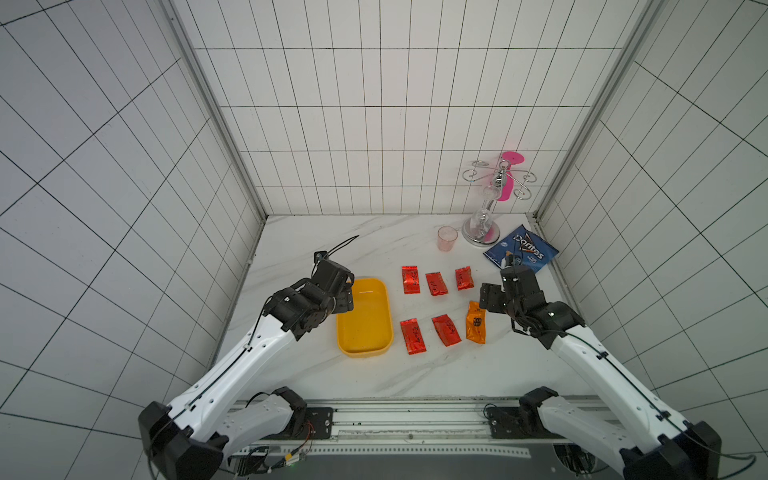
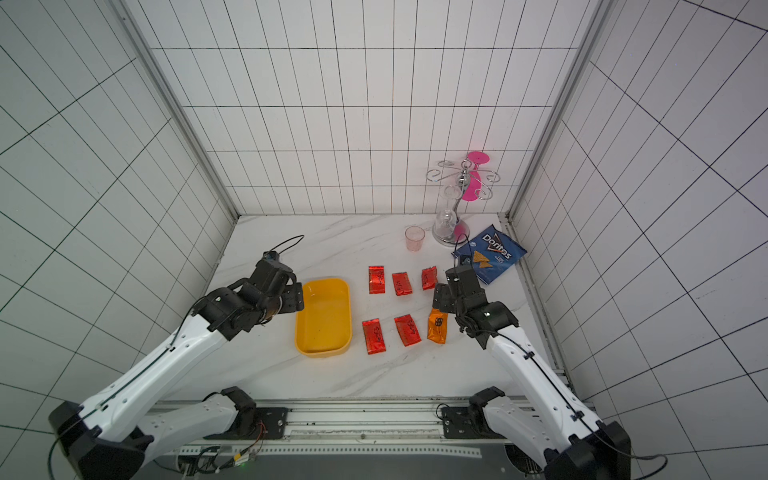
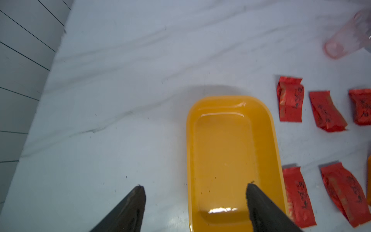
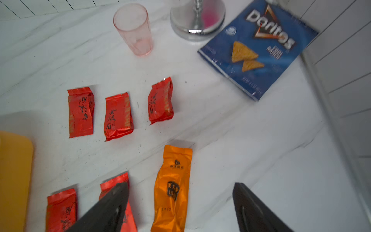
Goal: Take the tea bags out of the storage box
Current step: Place the storage box at the center of the board, then reset both arms
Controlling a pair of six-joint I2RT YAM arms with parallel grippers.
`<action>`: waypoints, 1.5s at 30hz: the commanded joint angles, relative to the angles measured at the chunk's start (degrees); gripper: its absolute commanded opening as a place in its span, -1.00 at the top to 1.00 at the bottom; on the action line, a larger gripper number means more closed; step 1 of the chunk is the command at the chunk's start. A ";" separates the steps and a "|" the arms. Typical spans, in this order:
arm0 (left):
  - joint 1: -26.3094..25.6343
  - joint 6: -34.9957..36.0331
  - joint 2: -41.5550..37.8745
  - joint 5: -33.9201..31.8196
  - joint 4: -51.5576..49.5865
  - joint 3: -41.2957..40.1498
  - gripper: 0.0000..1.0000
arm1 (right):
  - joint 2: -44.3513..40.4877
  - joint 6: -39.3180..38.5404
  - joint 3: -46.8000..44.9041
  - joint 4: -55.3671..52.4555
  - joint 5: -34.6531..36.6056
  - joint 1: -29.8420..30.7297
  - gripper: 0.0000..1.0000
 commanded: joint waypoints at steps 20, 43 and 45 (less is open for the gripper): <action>25.25 30.54 18.70 2.91 99.82 -42.06 -0.97 | 28.22 -12.67 -27.92 82.11 7.25 -26.74 -0.97; 32.63 26.48 30.55 13.67 97.57 -35.06 -0.96 | 33.76 -17.39 -21.87 75.64 -9.66 -28.17 -0.98; 32.58 26.48 30.58 13.70 97.63 -35.02 -0.96 | 33.69 -17.39 -21.83 75.29 -9.70 -28.19 -0.98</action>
